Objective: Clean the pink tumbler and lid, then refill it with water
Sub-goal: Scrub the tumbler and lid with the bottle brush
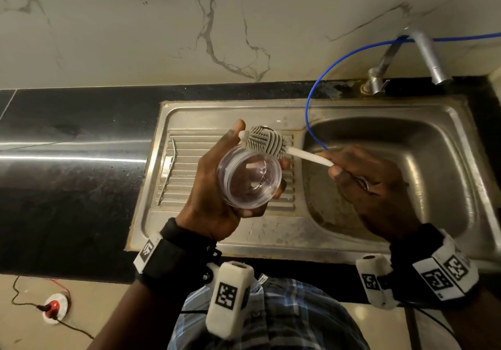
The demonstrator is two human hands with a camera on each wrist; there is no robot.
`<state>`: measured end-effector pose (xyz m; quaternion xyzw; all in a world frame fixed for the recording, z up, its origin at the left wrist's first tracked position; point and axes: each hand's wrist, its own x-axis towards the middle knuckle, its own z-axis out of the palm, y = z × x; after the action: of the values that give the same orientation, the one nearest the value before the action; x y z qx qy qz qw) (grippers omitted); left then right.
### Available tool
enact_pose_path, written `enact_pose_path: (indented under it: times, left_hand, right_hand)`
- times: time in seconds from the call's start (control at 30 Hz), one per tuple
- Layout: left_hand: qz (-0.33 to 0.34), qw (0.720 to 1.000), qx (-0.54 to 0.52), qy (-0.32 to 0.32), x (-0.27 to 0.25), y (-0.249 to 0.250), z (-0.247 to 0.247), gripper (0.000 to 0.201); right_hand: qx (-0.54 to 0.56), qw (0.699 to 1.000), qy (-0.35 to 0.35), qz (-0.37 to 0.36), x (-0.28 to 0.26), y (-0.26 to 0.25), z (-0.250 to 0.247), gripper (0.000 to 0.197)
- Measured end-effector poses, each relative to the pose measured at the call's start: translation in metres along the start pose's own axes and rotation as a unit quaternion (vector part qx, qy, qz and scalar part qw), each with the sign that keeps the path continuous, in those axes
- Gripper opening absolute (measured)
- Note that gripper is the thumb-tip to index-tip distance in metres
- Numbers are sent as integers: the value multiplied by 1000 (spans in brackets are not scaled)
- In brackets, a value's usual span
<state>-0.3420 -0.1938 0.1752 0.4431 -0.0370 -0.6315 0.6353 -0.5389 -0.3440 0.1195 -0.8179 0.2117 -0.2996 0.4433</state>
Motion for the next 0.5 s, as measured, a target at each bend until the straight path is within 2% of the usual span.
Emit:
enact_pose_path:
  times: [0.17, 0.27, 0.3, 0.4, 0.5]
  left_hand:
    - [-3, 1000, -6, -9, 0, 5, 3, 76]
    - [21, 999, 0, -43, 0, 5, 1, 95]
    - [31, 998, -3, -57, -1, 6, 0, 94]
    - [66, 997, 21, -47, -2, 8, -6, 63]
    - [62, 998, 10, -20, -4, 6, -8, 48]
  right_hand:
    - [-7, 1000, 1, -4, 3, -2, 1, 30]
    - [8, 1000, 14, 15, -1, 4, 4, 32]
    - [14, 1000, 19, 21, -4, 6, 3, 32]
    - [2, 1000, 10, 26, -15, 11, 2, 27]
    - [-15, 999, 17, 31, -21, 9, 4, 30]
